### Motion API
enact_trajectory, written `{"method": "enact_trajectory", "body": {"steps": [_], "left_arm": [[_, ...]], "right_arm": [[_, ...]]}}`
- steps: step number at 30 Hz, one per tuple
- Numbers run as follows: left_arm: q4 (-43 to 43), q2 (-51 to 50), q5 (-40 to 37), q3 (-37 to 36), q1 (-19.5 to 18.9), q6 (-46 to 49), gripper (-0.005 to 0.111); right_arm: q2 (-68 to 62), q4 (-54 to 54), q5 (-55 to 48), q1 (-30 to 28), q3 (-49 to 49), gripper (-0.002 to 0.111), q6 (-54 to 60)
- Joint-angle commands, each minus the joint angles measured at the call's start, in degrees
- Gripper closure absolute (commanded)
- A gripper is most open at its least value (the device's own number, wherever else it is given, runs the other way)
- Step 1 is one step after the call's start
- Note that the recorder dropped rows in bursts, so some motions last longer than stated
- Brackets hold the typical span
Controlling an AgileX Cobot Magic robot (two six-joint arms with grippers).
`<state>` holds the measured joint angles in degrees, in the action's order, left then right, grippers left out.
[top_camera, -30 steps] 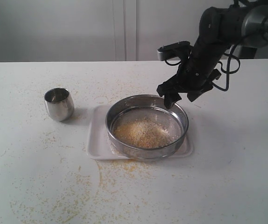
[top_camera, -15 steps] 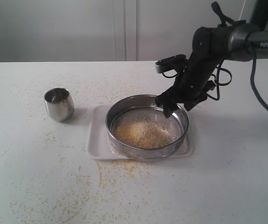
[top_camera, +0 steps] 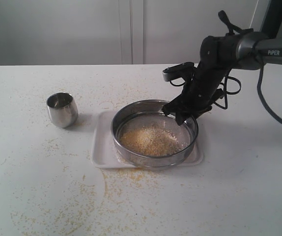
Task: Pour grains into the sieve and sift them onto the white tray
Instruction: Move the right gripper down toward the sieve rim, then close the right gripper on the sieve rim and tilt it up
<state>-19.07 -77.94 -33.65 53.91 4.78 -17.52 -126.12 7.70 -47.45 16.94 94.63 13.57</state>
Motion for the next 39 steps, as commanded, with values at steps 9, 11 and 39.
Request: {"method": "enact_trajectory", "body": {"steps": [9,11,39], "left_arm": [[-0.26,0.64,-0.53,-0.19,-0.1,-0.3,0.107],[-0.26,0.64,-0.53,-0.19,-0.1,-0.3,0.107],[-0.26,0.64,-0.53,-0.19,-0.1,-0.3,0.107]], "right_arm": [[-0.76,-0.39,1.14,-0.48,0.1,0.108,-1.01],[-0.28,-0.39,0.22,-0.48,0.21,0.108,-1.43],[8.79,7.93,-11.5,-0.48,4.66,0.108,-7.8]]}}
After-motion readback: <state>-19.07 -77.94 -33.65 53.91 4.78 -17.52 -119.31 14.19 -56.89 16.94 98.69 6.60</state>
